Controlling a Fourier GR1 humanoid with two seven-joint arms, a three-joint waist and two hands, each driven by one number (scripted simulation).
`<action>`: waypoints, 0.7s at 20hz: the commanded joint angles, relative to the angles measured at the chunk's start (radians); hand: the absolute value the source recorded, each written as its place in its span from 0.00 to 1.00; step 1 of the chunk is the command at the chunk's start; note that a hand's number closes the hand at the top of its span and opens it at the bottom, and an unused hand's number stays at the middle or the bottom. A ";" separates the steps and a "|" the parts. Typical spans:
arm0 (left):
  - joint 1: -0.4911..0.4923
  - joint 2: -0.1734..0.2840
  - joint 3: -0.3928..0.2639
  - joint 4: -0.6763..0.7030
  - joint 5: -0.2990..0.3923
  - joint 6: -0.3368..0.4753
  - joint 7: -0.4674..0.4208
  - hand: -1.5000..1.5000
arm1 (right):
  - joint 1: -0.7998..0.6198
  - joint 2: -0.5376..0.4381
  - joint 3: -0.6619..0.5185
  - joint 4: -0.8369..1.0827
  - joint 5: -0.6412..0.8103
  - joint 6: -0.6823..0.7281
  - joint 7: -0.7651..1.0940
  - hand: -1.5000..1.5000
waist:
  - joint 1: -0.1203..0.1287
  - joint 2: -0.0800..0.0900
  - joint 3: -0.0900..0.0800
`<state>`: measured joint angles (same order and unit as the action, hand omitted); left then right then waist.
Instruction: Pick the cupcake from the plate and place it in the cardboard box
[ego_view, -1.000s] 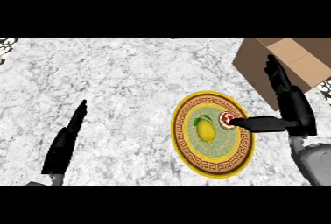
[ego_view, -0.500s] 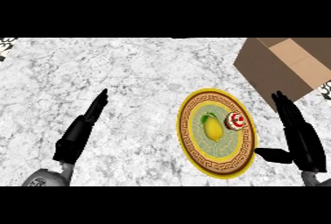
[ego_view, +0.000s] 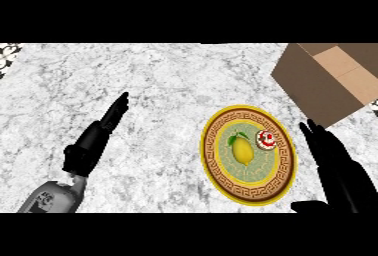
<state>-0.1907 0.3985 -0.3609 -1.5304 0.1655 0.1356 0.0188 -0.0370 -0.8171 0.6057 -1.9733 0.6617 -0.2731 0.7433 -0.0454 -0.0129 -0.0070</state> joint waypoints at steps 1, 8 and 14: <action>-0.025 -0.005 0.005 0.016 0.004 -0.022 0.014 0.50 | -0.034 -0.011 0.010 -0.227 -0.051 0.229 0.260 0.00 | 0.025 0.007 0.002; -0.023 -0.030 0.010 -0.027 -0.036 -0.050 0.048 0.50 | -0.149 0.196 -0.016 -0.245 -0.085 0.383 0.476 0.00 | 0.047 0.011 0.006; -0.047 -0.046 0.056 0.033 -0.045 -0.101 0.015 0.50 | -0.248 0.353 -0.023 0.023 -0.021 0.378 0.392 0.00 | 0.055 0.014 0.007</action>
<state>-0.2453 0.3337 -0.3345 -1.4907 0.1207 0.0708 0.0367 -0.2200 -0.5585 0.5742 -2.0563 0.6078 0.0552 1.0614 0.0018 0.0000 -0.0011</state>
